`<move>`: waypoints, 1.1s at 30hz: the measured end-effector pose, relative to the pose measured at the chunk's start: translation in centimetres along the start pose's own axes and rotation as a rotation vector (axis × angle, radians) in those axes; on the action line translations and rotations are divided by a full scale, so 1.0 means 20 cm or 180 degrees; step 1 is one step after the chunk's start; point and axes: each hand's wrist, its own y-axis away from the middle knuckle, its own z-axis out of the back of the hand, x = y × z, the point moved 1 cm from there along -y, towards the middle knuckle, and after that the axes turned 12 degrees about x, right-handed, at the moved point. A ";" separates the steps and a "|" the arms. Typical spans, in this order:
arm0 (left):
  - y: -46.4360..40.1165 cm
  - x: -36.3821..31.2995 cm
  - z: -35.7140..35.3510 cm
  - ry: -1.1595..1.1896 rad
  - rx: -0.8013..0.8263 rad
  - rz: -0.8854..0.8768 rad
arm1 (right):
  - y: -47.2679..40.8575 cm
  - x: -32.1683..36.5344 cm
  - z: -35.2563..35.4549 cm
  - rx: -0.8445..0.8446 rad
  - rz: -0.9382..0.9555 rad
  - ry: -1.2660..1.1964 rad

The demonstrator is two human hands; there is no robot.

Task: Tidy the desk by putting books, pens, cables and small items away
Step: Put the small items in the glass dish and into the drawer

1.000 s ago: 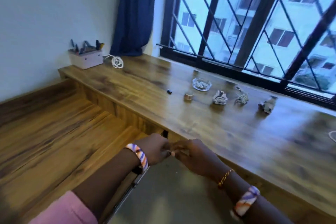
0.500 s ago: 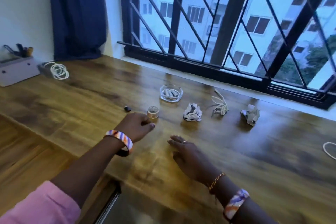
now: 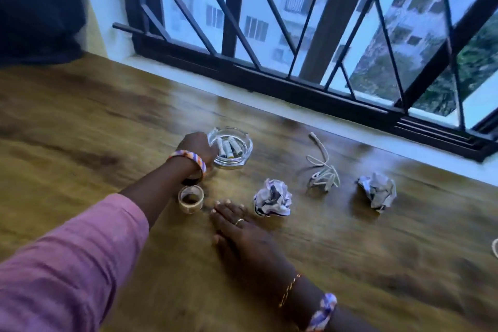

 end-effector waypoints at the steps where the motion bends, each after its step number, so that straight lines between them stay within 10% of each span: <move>1: -0.01 0.00 0.00 -0.0010 -0.0020 0.0043 | 0.00 0.00 0.01 -0.0032 0.0028 -0.0035; 10: 0.36 -0.04 0.10 0.0364 -0.0561 -0.0048 | 0.02 0.01 0.04 -0.0223 0.0210 -0.0295; 18: 1.21 0.17 0.22 0.0650 -0.1044 0.0149 | 0.18 0.39 0.14 -0.1267 0.0203 -0.2879; 33: 2.61 1.10 0.03 0.0551 -0.0875 0.1750 | 0.48 1.55 -0.36 0.0750 0.0979 -0.2079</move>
